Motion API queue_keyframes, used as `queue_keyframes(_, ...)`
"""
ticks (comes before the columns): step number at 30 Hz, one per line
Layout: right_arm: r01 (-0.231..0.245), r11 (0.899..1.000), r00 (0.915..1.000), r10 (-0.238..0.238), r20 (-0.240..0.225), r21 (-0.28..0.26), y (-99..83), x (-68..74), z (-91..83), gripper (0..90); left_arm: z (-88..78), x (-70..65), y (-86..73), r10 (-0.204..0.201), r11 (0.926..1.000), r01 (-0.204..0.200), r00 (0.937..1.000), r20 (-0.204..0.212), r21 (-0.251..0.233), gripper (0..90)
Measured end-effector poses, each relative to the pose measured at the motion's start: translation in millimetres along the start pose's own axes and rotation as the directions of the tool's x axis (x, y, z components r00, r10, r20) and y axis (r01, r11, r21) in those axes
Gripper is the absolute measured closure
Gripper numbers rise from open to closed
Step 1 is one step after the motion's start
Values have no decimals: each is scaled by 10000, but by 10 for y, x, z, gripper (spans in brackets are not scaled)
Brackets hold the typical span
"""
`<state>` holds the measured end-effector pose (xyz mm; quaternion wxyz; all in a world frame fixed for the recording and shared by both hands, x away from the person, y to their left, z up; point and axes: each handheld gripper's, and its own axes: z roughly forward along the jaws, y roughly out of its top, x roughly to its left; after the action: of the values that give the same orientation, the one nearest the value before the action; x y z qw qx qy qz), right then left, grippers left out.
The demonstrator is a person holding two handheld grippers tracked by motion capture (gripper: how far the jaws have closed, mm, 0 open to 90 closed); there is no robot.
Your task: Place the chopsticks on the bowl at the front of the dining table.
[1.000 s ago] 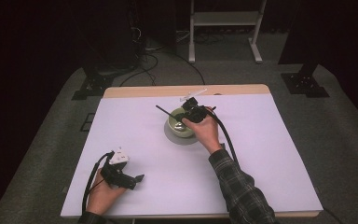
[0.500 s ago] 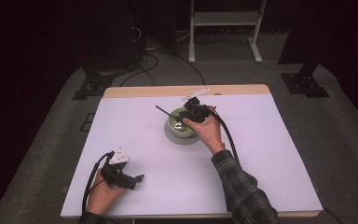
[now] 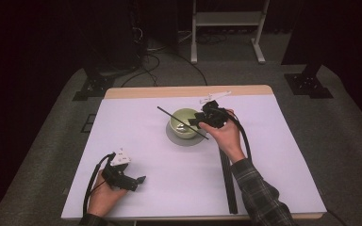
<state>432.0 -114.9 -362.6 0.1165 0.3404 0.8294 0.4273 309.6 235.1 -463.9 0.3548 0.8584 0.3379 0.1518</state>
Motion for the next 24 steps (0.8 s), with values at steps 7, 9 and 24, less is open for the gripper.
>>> queue_keyframes(7, -258, 9997, 9991, 259, 350, -36, -189, -86, -251, 479, 0, 0, 0, -3, 10000, 3, 10000, 8, 0, 0)
queue_keyframes(9, -341, 9994, 9989, 344, 317, -115, -248, -118, -309, 434, 1, 0, 0, -12, 10000, 12, 10000, -3, -20, 0)
queue_keyframes(24, -763, 9971, 9930, 763, 897, -36, -690, -337, -652, 125, 0, 0, 0, -5, 10000, 5, 10000, 2, -4, 0)
